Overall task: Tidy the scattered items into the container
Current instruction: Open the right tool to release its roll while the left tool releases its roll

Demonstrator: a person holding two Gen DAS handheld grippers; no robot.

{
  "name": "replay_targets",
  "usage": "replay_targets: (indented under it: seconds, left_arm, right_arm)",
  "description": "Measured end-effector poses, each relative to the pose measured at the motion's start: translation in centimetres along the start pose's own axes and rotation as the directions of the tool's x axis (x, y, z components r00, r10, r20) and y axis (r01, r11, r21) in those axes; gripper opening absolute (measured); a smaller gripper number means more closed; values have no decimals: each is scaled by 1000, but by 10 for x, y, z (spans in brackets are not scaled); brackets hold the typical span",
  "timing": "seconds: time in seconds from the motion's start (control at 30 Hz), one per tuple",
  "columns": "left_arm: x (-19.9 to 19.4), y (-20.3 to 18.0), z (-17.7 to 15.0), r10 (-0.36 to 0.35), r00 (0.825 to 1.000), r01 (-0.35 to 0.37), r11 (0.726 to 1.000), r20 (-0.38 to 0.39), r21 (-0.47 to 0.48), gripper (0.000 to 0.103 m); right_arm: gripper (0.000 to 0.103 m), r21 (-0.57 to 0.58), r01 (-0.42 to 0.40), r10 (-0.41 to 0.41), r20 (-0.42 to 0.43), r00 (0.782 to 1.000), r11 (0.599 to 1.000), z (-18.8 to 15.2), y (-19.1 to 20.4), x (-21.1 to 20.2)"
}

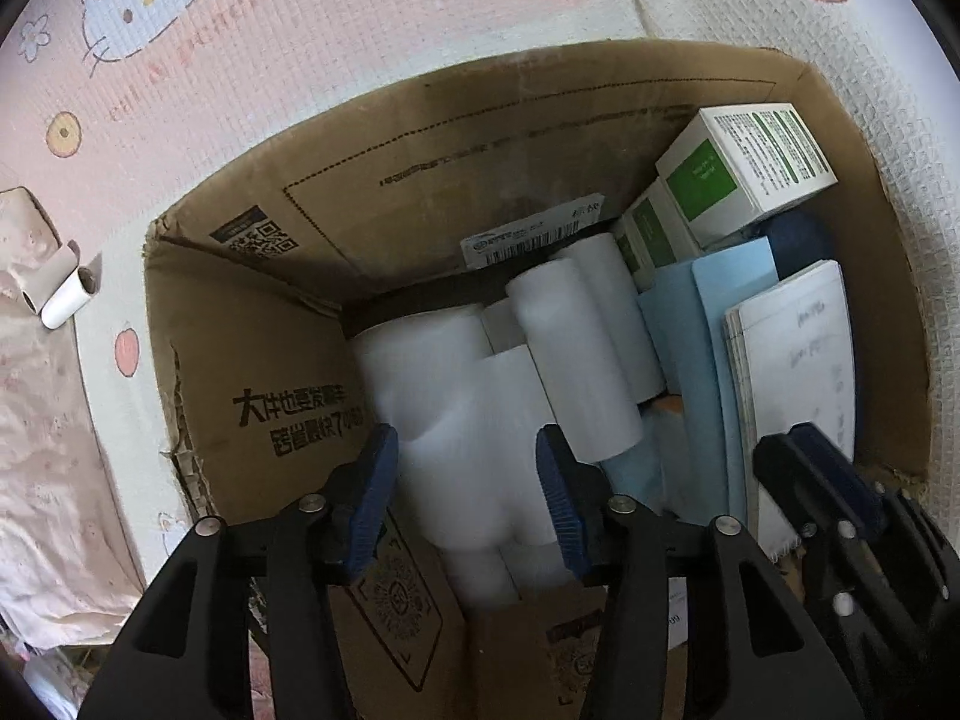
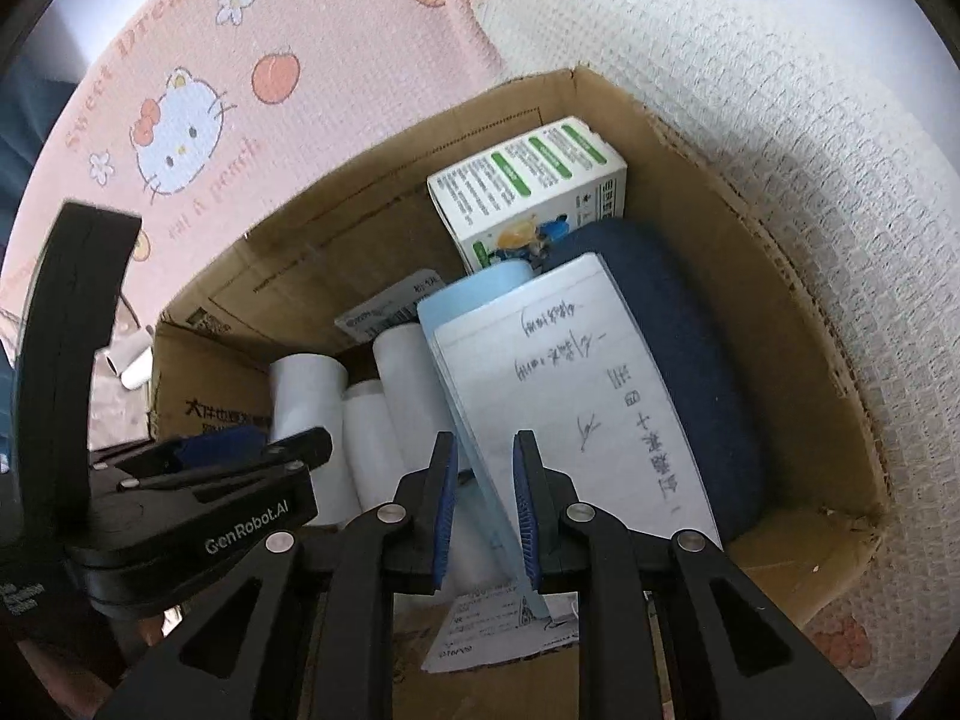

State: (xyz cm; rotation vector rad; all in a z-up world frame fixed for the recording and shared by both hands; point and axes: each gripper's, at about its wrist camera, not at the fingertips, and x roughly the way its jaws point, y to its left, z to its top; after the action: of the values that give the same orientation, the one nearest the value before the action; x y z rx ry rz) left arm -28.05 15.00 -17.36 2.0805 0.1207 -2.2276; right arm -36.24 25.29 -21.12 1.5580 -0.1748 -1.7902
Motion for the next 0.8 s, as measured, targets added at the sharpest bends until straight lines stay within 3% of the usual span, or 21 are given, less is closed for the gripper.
replay_targets:
  seconds: [0.17,0.3,0.33,0.5,0.7,0.8]
  left_arm:
    - [-2,6,1,-23,1000,23,1000,2,8,53]
    - [-7,14,1,-87,996,87,995,5,42,52]
    - [-9,16,0,-99,995,99,994,11,56,49]
    - [-14,18,7,-135,990,128,982,42,142,12]
    - [-12,27,16,-204,978,185,952,54,243,11]
    - [-18,33,18,-246,965,202,918,91,341,11]
  right_arm:
    - [15,-11,-3,2,-19,1000,1000,-3,2,2]
    - [15,-22,5,-6,-41,999,1000,-4,6,4]
    - [15,-25,7,-8,-48,999,1000,-4,7,4]
    - [15,-38,-7,4,-82,997,999,-2,15,5]
    - [18,-40,-67,60,-164,985,997,-1,35,22]
    - [33,-81,-65,43,-254,966,995,-6,47,39]
